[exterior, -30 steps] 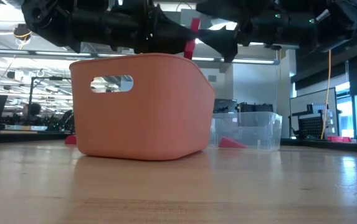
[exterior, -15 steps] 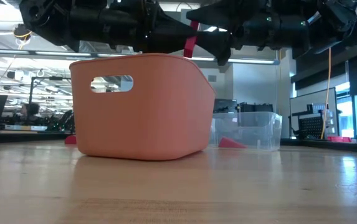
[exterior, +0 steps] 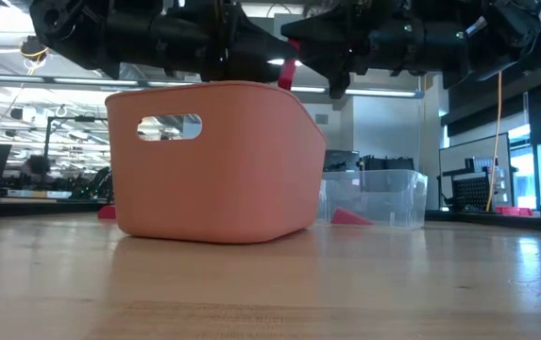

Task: Sort & place blocks by color
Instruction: Put the bottom red block into the transparent bin

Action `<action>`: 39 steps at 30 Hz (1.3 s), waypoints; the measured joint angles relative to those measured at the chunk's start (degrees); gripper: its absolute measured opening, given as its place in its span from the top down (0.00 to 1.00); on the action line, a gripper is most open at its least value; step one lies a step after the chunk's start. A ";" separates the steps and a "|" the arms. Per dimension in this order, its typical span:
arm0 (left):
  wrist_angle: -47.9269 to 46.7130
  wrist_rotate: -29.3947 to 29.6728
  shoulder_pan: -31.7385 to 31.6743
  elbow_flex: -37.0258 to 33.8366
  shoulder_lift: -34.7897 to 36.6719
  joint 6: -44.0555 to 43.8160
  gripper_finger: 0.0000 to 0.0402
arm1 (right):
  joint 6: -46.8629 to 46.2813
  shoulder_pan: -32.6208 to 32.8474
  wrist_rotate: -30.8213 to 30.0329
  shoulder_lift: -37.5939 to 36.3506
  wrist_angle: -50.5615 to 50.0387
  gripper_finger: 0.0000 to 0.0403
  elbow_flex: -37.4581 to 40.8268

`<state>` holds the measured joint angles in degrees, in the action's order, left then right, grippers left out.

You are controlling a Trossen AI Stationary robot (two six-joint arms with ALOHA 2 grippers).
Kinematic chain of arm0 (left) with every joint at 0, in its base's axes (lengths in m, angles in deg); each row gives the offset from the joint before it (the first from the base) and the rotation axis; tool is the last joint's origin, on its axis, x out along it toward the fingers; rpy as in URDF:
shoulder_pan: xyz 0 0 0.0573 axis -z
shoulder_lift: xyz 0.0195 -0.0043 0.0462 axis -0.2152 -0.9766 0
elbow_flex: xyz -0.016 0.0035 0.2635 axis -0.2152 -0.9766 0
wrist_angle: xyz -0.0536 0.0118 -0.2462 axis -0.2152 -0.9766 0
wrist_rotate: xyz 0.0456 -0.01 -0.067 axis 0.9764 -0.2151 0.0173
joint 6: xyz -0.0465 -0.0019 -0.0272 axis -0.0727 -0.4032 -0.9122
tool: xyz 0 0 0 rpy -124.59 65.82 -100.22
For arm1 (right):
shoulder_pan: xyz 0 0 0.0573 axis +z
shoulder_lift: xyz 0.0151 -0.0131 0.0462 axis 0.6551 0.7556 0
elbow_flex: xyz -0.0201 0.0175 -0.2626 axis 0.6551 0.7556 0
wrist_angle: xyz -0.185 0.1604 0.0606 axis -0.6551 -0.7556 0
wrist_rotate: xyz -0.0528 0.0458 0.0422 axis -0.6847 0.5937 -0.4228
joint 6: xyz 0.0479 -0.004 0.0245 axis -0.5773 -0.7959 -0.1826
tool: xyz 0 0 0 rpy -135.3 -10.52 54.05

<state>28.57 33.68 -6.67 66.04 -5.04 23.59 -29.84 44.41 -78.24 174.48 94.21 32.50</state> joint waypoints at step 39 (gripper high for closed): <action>-3.61 4.96 0.78 -23.66 35.28 4.98 0.36 | 8.26 -1.87 -33.68 -33.53 -26.93 0.73 16.03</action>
<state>24.96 38.65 -5.89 42.38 30.24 28.57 -21.58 42.54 -111.91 140.95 67.28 48.53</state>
